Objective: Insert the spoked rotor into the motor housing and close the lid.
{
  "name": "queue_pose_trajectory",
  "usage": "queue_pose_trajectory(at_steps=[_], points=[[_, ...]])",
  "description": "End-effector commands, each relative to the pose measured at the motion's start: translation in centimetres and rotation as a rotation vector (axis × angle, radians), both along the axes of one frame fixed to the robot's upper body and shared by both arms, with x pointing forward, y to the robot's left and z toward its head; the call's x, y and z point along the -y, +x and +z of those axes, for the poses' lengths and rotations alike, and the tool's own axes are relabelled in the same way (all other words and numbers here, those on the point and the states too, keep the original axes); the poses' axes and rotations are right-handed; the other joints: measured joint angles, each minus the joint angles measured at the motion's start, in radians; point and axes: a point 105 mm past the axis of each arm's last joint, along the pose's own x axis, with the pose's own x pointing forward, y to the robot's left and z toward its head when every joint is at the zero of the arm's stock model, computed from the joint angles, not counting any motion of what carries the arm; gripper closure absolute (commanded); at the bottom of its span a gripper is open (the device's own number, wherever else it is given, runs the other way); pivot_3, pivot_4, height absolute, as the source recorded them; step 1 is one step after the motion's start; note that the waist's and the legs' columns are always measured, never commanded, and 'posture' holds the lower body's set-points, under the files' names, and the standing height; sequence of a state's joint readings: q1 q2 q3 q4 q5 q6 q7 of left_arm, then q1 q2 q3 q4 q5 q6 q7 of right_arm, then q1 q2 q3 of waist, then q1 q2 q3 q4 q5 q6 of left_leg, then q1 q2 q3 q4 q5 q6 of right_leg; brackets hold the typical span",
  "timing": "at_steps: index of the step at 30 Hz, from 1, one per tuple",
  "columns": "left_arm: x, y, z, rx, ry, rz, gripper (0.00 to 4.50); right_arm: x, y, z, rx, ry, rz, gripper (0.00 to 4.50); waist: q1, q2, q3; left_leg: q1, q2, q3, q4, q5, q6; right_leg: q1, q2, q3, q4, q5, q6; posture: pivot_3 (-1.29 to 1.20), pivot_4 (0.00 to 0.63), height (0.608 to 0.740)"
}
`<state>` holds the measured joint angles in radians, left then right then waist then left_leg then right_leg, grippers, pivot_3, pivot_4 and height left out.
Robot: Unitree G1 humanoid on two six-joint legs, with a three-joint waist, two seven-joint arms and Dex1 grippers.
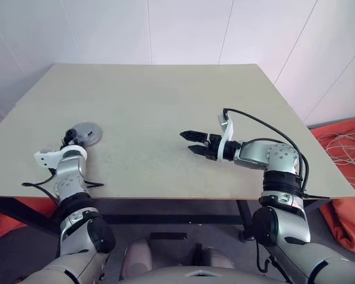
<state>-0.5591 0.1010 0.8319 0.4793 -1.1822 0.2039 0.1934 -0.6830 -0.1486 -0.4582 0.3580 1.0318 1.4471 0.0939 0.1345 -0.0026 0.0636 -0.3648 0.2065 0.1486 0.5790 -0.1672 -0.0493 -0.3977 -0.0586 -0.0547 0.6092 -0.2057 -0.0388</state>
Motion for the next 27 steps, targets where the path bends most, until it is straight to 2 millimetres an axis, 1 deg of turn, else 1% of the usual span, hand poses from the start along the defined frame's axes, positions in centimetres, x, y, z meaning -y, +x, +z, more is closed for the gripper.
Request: queue_pose_trajectory(at_steps=[1,4,9,13,16,19,20,21,22,23,24,25,27], points=[[-0.3,-0.2,1.4,0.012,0.027,0.028,0.02,-0.3,0.3,1.7,0.065,0.016,0.007,0.0,-0.001,0.0,0.0,0.0,0.0,0.0,0.0,0.0,0.0,0.0,0.0,0.0,0.0,0.0,-0.001,0.0,0.0,0.74],[0.4,-0.7,1.4,-0.023,0.011,0.032,0.02,-0.2,0.2,1.6,0.064,0.012,0.008,0.0,-0.002,0.0,0.0,0.0,0.0,0.0,0.0,0.0,0.0,0.001,0.0,0.0,0.0,-0.001,-0.001,0.0,0.0,0.74],[2.1,-2.0,1.5,-0.113,0.009,0.028,0.02,-0.2,0.2,1.6,0.067,0.009,0.009,0.0,-0.003,0.0,0.0,0.001,0.0,0.0,0.0,0.0,0.0,0.001,0.0,0.0,0.0,-0.001,-0.001,0.0,0.0,0.74],[3.9,-3.3,1.1,-0.241,0.102,-0.027,0.02,-0.1,0.2,1.5,0.071,0.0,0.01,0.0,-0.005,0.0,0.0,0.001,0.0,0.0,0.001,0.0,0.0,0.002,0.0,0.0,0.0,-0.001,-0.001,0.0,0.0,0.74],[7.3,-2.5,3.7,-0.225,0.621,-0.335,0.02,0.2,0.0,0.8,0.153,-0.143,0.031,0.0,-0.004,0.0,0.0,0.001,0.0,0.0,0.001,0.0,0.0,0.002,0.0,0.0,-0.001,-0.001,-0.001,0.0,0.0,0.74],[9.2,-2.3,4.5,-0.179,0.936,-0.518,0.02,0.6,-0.2,0.2,0.257,-0.269,0.066,0.0,0.002,0.0,0.0,0.0,0.0,-0.001,0.001,0.0,0.0,0.001,0.001,-0.002,-0.001,0.0,0.001,0.0,0.0,0.74],[9.8,-2.4,5.1,-0.131,1.082,-0.59,0.02,0.9,-0.2,0.0,0.322,-0.328,0.081,0.0,0.003,0.0,0.0,0.0,0.0,-0.001,0.001,0.0,0.0,0.001,0.0,-0.002,-0.001,-0.001,0.001,0.0,0.0,0.74],[10.3,-2.5,5.4,-0.099,1.182,-0.647,0.02,1.1,-0.2,-0.1,0.37,-0.367,0.097,0.0,0.005,0.0,0.0,0.0,0.0,-0.001,0.001,0.0,0.0,0.002,0.0,-0.002,-0.002,-0.001,0.001,0.0,0.0,0.74],[10.9,-2.6,5.8,-0.031,1.268,-0.725,0.02,1.3,-0.1,-0.1,0.44,-0.402,0.104,0.0,0.007,0.0,0.0,0.0,0.0,-0.001,0.001,0.0,0.0,0.002,0.0,-0.001,-0.003,-0.001,0.001,0.0,0.0,0.74],[10.9,-2.8,6.1,0.023,1.378,-0.796,0.02,1.8,0.1,0.1,0.535,-0.445,0.105,0.0,0.008,0.0,-0.001,0.001,0.0,-0.001,0.001,0.0,0.0,0.001,0.0,-0.001,-0.003,0.0,0.001,0.0,0.0,0.74],[10.9,-2.9,6.2,0.055,1.447,-0.846,0.02,2.0,0.2,0.1,0.603,-0.473,0.113,0.0,0.009,0.0,-0.001,0.0,0.0,0.0,0.001,0.0,0.0,0.001,0.0,0.0,-0.003,0.0,0.001,0.0,0.0,0.74],[10.4,-3.0,6.1,0.072,1.525,-0.905,0.02,2.3,0.3,0.3,0.687,-0.503,0.119,0.0,0.01,0.0,-0.001,0.0,0.0,0.0,0.001,0.0,0.0,0.001,0.0,0.0,-0.003,0.0,0.001,0.0,0.0,0.74],[9.4,-3.3,5.6,0.087,1.611,-0.997,0.02,2.6,0.4,0.4,0.819,-0.54,0.142,0.0,0.009,0.0,-0.001,0.001,0.0,0.0,0.0,0.0,0.0,0.0,0.0,0.0,-0.003,0.0,0.001,0.0,0.0,0.74]])
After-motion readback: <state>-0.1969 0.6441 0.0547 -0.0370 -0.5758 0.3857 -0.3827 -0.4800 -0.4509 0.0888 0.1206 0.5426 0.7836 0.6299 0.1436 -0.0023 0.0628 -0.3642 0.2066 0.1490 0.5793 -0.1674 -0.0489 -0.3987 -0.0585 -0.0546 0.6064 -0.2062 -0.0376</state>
